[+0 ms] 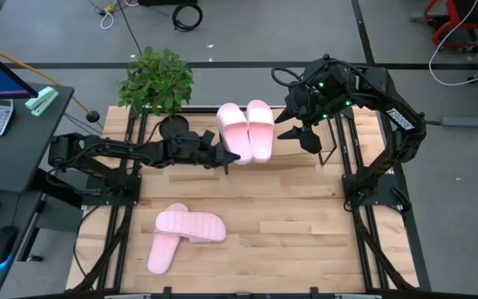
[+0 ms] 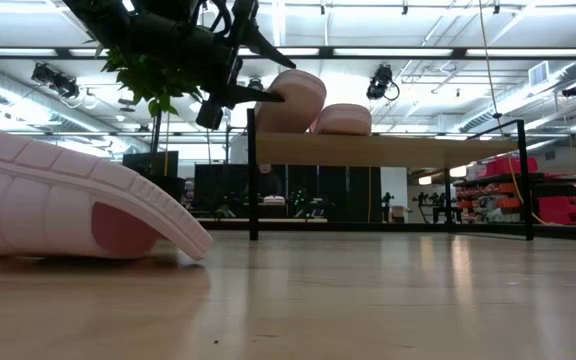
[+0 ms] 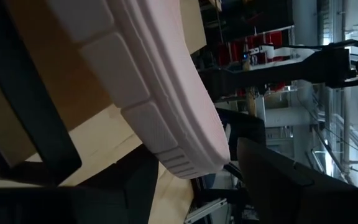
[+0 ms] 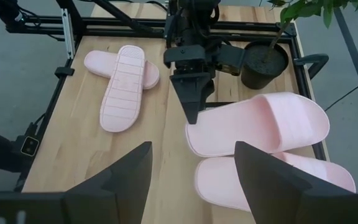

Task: Pick and place slides into the shelf
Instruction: Put the right pink slide on the shelf

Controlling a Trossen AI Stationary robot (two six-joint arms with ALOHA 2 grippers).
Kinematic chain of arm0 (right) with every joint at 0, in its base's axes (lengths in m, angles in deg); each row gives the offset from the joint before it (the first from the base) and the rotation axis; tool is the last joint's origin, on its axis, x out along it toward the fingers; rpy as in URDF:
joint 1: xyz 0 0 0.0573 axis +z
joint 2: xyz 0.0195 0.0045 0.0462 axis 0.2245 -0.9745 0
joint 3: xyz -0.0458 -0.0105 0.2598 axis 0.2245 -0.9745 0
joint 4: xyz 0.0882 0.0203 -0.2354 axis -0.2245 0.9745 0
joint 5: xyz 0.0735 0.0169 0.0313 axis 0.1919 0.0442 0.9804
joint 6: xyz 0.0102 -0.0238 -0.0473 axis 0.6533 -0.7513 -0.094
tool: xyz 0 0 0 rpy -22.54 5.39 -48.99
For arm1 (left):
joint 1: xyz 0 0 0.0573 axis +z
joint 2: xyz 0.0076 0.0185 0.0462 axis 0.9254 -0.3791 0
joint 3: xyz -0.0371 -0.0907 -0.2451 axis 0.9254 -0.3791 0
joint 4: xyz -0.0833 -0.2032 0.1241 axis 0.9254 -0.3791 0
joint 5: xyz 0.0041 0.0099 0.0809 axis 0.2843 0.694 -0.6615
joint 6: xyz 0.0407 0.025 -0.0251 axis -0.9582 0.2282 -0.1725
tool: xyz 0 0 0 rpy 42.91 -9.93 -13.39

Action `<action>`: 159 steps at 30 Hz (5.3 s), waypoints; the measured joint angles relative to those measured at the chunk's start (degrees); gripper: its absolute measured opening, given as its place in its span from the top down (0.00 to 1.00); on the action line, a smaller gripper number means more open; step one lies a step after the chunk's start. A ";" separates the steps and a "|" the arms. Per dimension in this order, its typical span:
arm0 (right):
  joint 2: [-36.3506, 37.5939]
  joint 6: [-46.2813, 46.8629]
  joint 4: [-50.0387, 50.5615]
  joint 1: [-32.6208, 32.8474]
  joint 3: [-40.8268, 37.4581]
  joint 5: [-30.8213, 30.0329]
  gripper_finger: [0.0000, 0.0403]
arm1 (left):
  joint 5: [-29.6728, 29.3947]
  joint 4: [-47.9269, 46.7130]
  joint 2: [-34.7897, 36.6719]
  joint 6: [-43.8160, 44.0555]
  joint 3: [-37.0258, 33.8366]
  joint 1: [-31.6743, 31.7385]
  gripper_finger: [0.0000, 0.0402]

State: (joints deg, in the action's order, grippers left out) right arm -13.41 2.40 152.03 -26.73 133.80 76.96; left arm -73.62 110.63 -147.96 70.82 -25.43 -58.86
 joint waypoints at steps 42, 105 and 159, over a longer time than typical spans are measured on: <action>0.02 0.16 3.09 0.07 -3.32 -0.01 0.42 | 16.18 -3.24 0.00 3.55 0.04 -11.49 0.36; -16.13 3.86 -26.26 21.44 -26.21 -47.82 0.42 | -53.88 -44.26 48.05 -25.46 0.00 -30.29 0.97; -18.84 20.93 -21.64 19.66 -25.27 -56.91 0.88 | -53.39 -44.09 47.91 -27.59 -0.02 -30.29 0.95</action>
State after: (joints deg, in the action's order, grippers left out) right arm -32.25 23.33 130.40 -7.07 108.53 20.05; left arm -127.01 66.54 -100.05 43.23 -25.45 -89.16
